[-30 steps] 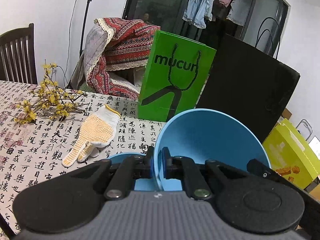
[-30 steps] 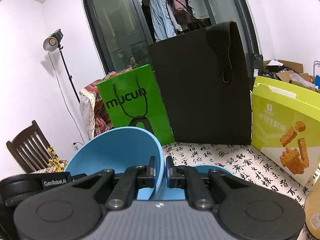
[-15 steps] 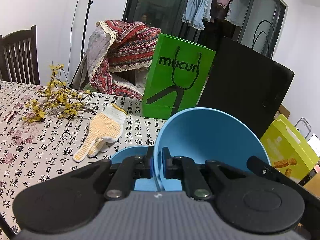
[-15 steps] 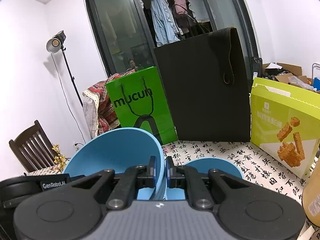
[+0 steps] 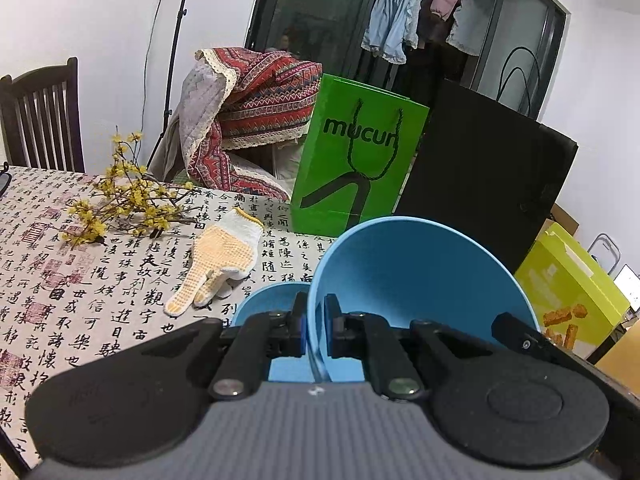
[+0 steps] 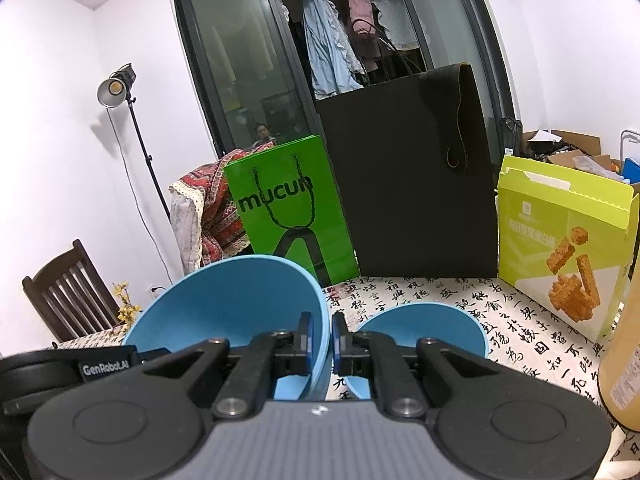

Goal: Organize plates and bowls
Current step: 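Lift the blue bowl off the stack with both grippers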

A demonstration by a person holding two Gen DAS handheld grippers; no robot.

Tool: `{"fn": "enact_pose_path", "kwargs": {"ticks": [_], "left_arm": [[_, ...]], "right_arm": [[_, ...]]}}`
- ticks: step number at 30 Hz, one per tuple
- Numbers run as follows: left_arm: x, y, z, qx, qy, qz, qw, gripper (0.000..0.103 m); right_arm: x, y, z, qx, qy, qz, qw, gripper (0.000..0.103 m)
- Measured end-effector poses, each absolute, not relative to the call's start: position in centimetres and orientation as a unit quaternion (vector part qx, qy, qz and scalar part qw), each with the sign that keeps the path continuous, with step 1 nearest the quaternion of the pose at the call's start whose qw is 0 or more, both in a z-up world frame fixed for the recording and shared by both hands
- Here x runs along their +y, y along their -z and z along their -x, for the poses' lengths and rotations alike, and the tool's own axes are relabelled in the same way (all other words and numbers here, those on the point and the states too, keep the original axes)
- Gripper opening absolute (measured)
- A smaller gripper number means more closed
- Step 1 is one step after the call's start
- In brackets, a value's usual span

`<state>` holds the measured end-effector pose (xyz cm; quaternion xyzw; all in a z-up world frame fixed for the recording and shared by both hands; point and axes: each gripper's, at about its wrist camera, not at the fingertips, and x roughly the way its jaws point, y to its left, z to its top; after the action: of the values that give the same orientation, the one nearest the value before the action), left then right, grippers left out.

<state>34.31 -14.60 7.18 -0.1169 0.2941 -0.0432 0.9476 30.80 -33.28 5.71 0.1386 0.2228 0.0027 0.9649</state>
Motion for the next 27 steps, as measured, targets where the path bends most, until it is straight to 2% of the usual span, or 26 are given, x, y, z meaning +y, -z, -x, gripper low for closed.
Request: {"fn": "enact_pose_path", "kwargs": {"ticks": [27], "left_arm": [[-9.3,-6.8,-29.3,0.281,0.053,0.122,0.951,0.009]], "right_arm": [[-28.4,-5.2,-26.6,0.216,-0.008,-0.132,0.967,0.009]]}}
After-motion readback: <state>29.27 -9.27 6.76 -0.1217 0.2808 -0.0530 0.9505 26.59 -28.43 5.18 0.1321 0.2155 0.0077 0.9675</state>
